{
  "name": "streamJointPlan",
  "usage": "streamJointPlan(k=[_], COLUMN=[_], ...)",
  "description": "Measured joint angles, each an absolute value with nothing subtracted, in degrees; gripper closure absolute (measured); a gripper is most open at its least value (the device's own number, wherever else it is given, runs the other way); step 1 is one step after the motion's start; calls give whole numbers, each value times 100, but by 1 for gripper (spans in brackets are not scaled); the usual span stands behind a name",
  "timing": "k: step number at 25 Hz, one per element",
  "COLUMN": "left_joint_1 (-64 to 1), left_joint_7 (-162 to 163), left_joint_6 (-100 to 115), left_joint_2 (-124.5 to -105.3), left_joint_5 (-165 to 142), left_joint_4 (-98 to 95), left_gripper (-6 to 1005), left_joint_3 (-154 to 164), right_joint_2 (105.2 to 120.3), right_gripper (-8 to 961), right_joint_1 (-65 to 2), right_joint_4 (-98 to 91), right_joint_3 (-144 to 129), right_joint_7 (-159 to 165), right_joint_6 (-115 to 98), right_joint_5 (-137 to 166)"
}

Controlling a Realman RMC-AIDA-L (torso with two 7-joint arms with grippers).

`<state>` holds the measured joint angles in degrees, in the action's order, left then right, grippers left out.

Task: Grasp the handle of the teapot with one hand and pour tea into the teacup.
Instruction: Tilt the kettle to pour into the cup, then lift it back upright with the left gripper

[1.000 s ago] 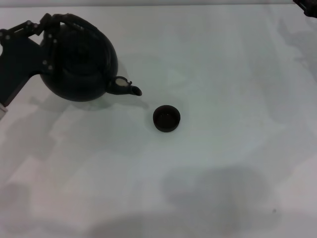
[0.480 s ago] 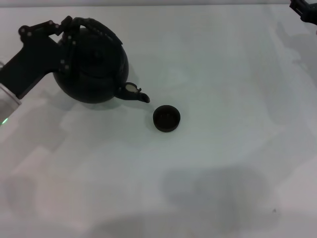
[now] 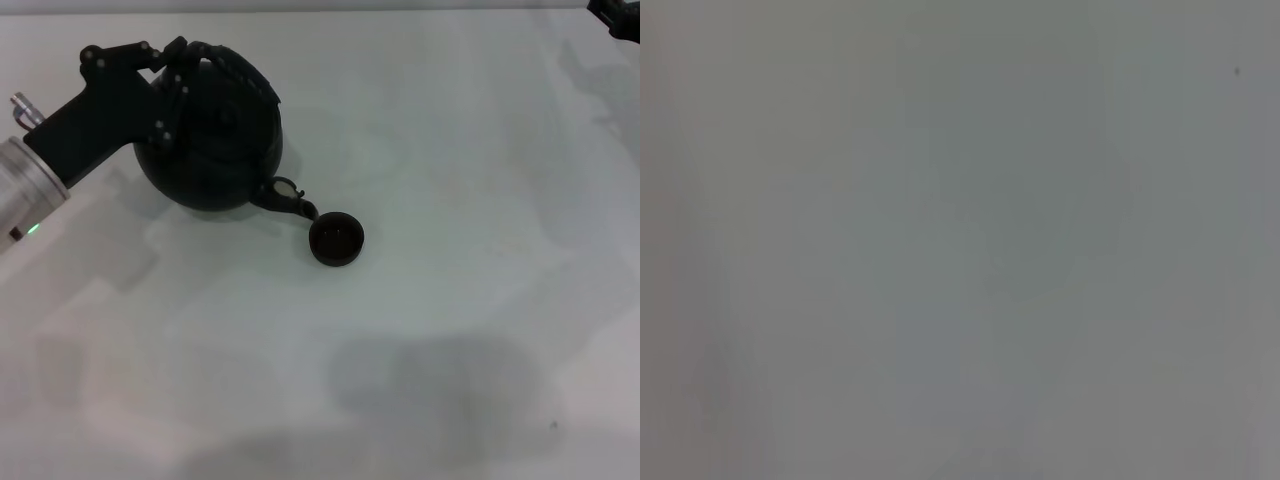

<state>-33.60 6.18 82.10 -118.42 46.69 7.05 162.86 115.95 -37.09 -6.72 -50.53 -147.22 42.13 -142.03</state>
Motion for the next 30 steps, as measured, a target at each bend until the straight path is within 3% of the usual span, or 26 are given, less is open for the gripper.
streamJointPlan(k=[30], left_joint_1=[-3647], left_joint_7=[-545], left_joint_6=[8076], left_joint_2=[-11887], left_joint_5=[4420], left_joint_4=[612], left_gripper=[897], left_joint_3=[16286], right_joint_2=[11598], right_gripper=[113], right_joint_1=[-3677], right_joint_4=[-745], right_joint_3=[-4941], right_joint_7=[-14731], right_joint_6=[4211], right_joint_5=[-14212])
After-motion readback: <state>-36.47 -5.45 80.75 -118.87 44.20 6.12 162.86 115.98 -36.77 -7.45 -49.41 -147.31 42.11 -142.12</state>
